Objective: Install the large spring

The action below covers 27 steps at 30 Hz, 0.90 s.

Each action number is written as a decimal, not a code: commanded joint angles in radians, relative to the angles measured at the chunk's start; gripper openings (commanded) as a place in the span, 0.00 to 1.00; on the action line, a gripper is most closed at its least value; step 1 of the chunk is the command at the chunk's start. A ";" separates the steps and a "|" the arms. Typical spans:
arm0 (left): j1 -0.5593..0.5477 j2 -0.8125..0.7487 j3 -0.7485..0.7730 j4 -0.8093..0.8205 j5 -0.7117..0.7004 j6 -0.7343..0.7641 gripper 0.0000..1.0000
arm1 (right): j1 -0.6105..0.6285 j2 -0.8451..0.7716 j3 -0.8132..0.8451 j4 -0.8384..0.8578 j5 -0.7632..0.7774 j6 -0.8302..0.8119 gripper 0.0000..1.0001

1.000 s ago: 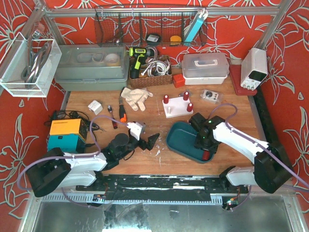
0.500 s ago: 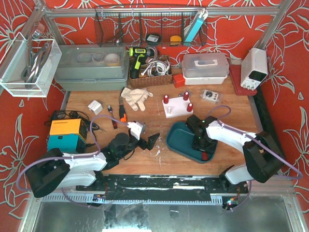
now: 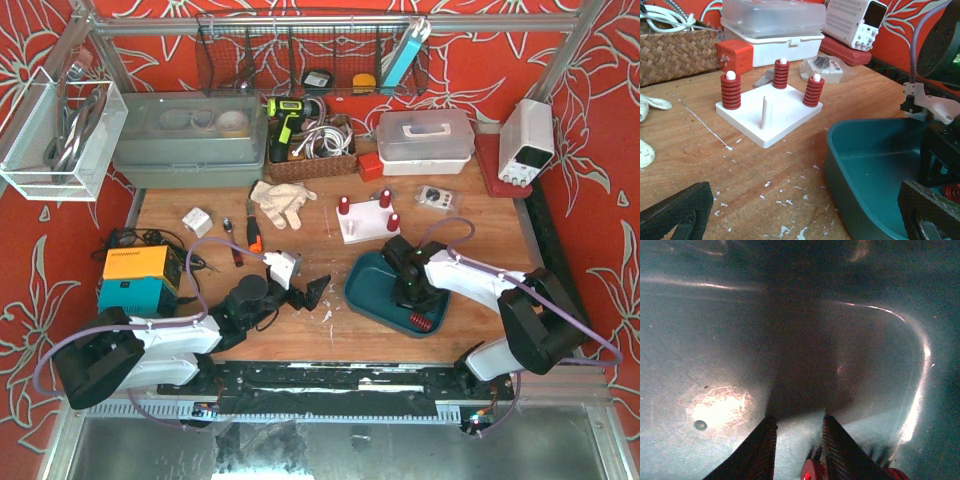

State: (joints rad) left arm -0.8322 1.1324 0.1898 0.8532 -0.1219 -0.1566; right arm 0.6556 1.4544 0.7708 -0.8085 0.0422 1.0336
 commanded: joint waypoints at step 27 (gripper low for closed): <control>0.001 -0.008 0.022 0.015 0.005 -0.011 1.00 | -0.003 -0.130 0.048 -0.301 -0.102 -0.457 0.61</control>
State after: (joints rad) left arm -0.8322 1.1400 0.1944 0.8536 -0.1108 -0.1581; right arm 0.6552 1.3205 0.8433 -0.9844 -0.0513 0.6071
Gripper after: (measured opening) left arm 0.998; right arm 0.587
